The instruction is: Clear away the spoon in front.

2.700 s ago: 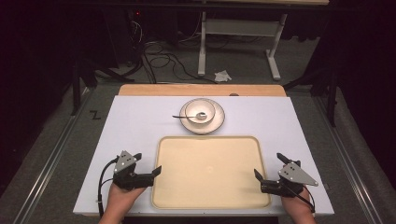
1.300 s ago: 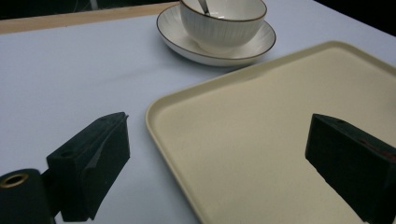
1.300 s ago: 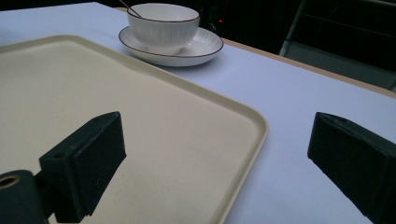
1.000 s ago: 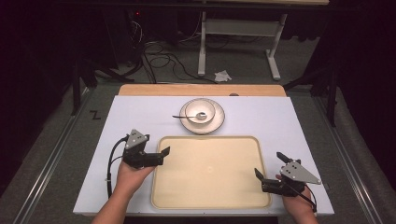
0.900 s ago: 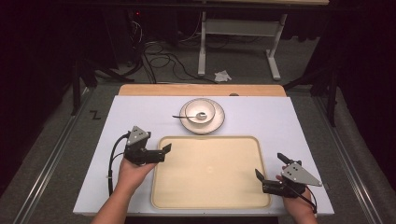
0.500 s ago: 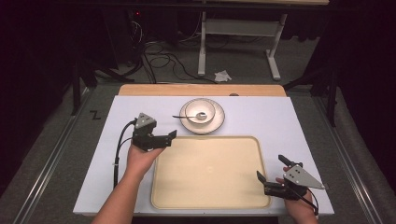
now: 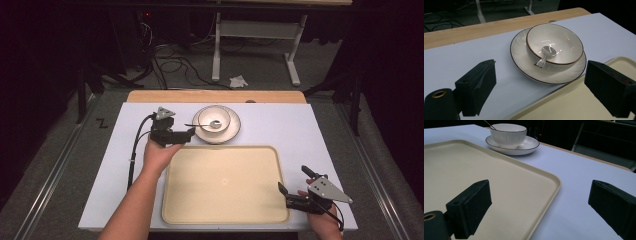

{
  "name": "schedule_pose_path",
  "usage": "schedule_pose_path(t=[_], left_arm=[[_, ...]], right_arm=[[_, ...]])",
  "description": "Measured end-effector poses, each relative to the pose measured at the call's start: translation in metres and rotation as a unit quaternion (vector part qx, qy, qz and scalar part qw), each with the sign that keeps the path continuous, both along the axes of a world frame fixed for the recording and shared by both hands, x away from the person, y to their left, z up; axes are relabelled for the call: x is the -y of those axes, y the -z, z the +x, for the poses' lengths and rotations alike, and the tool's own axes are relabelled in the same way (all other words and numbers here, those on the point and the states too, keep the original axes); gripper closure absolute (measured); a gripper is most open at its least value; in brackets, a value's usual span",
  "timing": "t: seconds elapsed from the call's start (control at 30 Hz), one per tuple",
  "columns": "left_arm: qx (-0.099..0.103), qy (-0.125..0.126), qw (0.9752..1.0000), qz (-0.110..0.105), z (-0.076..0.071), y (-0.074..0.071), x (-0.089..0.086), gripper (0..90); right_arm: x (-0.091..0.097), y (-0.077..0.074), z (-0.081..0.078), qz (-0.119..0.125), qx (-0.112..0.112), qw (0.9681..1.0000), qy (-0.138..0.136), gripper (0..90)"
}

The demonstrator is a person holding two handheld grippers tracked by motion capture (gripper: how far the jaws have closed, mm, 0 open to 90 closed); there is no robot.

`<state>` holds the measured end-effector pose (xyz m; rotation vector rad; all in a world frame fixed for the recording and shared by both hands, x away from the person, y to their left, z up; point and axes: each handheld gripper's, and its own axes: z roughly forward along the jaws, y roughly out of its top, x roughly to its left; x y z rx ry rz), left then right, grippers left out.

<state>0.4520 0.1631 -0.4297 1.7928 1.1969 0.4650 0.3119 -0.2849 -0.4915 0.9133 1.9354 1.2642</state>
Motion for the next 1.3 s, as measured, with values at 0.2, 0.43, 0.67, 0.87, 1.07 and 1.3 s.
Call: schedule_pose_path(t=[0.2,0.43,0.67,0.87,1.07,1.3], left_arm=[[-0.008,-0.007,0.9999,-0.010,0.009,0.001,0.001,12.4],[-0.038,-0.015,0.9981,-0.045,0.020,0.005,0.002,25.5],[-0.077,-0.016,0.9934,-0.084,0.025,0.007,0.000,43.6],[-0.102,-0.017,0.9895,-0.101,0.026,0.006,-0.002,55.5],[-0.114,-0.009,0.9890,-0.094,0.025,0.007,0.002,68.4],[-0.106,-0.010,0.9904,-0.088,0.024,0.006,0.004,83.0]], right_arm=[[-0.002,0.000,0.002,0.002,-0.002,1.0000,0.002,5.2],[-0.004,0.001,0.002,-0.001,-0.002,1.0000,0.000,5.2],[-0.001,0.001,0.002,0.003,-0.004,1.0000,0.004,5.2],[-0.001,0.001,0.002,0.004,-0.004,1.0000,0.003,5.2],[-0.002,0.000,0.001,0.003,-0.004,1.0000,0.002,5.2],[-0.002,0.000,0.001,0.003,-0.002,1.0000,0.003,5.2]])
